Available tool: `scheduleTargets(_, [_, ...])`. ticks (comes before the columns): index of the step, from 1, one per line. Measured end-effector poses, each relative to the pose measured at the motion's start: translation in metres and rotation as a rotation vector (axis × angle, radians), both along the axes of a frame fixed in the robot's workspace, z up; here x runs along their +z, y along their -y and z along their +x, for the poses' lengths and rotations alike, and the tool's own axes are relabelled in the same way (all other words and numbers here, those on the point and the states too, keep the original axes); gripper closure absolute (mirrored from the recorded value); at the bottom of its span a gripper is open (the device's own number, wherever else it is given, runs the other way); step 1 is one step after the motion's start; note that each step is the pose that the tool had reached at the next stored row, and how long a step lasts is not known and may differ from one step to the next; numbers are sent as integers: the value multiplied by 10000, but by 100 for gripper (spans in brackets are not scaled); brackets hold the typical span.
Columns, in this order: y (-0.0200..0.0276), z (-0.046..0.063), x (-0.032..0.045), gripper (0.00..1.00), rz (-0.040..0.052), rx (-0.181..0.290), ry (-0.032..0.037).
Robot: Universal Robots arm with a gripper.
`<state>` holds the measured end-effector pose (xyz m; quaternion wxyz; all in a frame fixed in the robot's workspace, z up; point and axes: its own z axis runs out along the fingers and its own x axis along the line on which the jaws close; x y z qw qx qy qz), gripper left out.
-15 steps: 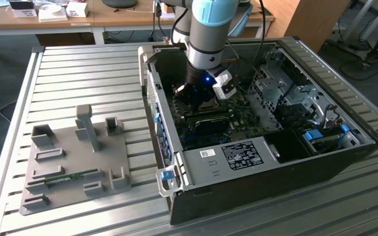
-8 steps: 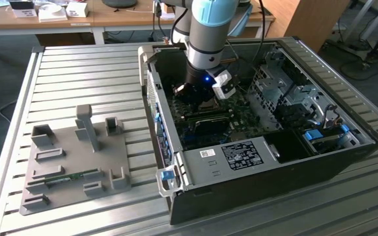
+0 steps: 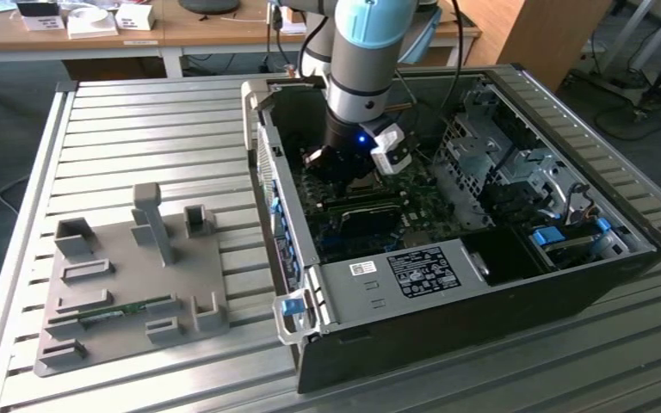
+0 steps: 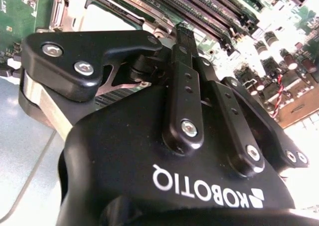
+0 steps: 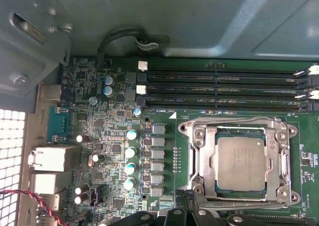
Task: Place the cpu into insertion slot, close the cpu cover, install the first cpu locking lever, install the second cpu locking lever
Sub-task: 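Install the second cpu locking lever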
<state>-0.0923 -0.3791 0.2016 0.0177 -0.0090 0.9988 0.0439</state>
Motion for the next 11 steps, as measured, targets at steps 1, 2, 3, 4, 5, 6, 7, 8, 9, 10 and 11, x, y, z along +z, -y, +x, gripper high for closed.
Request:
scheduleTargets(1, [0,0,-2,89,1,0,0])
scheduleTargets(2, [0,-1,-5,89,3,0,0])
scheduleTargets(3, [0,-1,-6,89,3,0,0])
scheduleTargets(4, [0,-1,-7,89,3,0,-1])
scheduleTargets(5, [0,-2,-8,89,4,0,-1])
scheduleTargets(6, [0,-4,-11,89,8,-1,1])
scheduleTargets(7, [0,-8,-13,89,11,-2,1])
scheduleTargets(8, [0,-11,-15,89,14,-1,0])
scheduleTargets(9, [0,-15,-17,89,16,1,0])
scheduleTargets(10, [0,-19,-20,89,20,1,0])
scheduleTargets(11, [0,-23,-24,89,25,1,0])
